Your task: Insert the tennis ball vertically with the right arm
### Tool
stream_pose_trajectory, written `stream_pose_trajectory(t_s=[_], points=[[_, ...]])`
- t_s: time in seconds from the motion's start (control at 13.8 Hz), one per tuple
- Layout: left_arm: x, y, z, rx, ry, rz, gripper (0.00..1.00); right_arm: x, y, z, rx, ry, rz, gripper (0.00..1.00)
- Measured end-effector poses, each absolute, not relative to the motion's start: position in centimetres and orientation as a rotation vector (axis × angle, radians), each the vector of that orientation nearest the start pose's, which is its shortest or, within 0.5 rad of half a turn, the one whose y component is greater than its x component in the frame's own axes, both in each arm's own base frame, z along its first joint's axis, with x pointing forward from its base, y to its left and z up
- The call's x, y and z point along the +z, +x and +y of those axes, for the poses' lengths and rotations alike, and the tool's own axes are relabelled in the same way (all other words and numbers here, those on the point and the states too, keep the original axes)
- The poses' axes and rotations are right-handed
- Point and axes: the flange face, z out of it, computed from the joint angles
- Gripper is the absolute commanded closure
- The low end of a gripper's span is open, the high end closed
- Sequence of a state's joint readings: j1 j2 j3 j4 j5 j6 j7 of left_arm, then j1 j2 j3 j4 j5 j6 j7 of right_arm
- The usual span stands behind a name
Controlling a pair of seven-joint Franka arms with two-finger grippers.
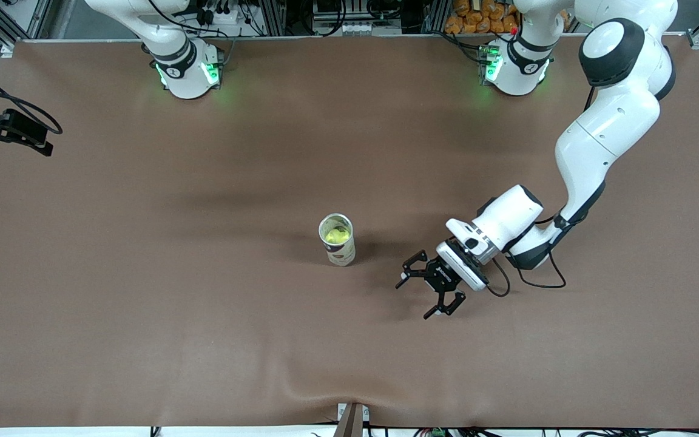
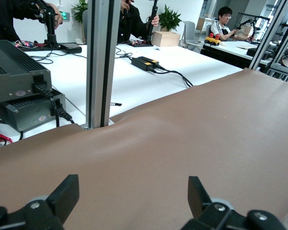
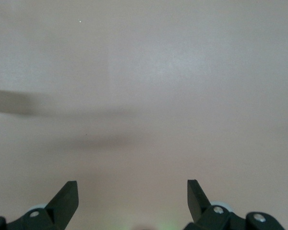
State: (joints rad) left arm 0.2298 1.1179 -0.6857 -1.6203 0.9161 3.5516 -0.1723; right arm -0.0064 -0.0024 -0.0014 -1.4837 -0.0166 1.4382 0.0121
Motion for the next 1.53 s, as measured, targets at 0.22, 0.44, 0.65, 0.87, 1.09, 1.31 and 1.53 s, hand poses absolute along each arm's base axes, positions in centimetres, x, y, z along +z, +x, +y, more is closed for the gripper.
stream_pose_trajectory(t_s=[0.22, 0.44, 0.65, 0.87, 1.09, 1.31, 1.53], points=[[20.3, 64.7, -26.1, 1.263, 2.127, -0.706, 0.0, 65.3, 54.1, -1.1, 0.058, -3.157, 0.047, 0.0], [19.4, 65.4, -24.3, 1.256, 2.172, -0.652, 0.0, 64.3, 54.3, -2.7, 0.059, -3.156, 0.066, 0.0], [18.6, 66.4, -22.8, 1.254, 2.221, -0.606, 0.0, 64.2, 54.4, -3.5, 0.047, -3.156, 0.033, 0.0], [18.4, 67.6, -21.0, 1.275, 2.259, -0.588, 0.0, 64.3, 54.4, -3.0, 0.042, -3.149, -0.004, 0.0], [19.8, 69.8, -17.6, 1.301, 2.334, -0.564, 0.0, 64.3, 54.4, -2.5, 0.037, -3.109, -0.036, 0.0], [22.3, 71.2, -15.2, 1.308, 2.409, -0.569, 0.0, 64.3, 54.4, -2.3, 0.038, -3.105, -0.042, 0.0], [24.1, 72.0, -14.5, 1.263, 2.501, -0.6, 0.0, 64.2, 54.3, -2.3, 0.052, -3.105, -0.038, 0.0]])
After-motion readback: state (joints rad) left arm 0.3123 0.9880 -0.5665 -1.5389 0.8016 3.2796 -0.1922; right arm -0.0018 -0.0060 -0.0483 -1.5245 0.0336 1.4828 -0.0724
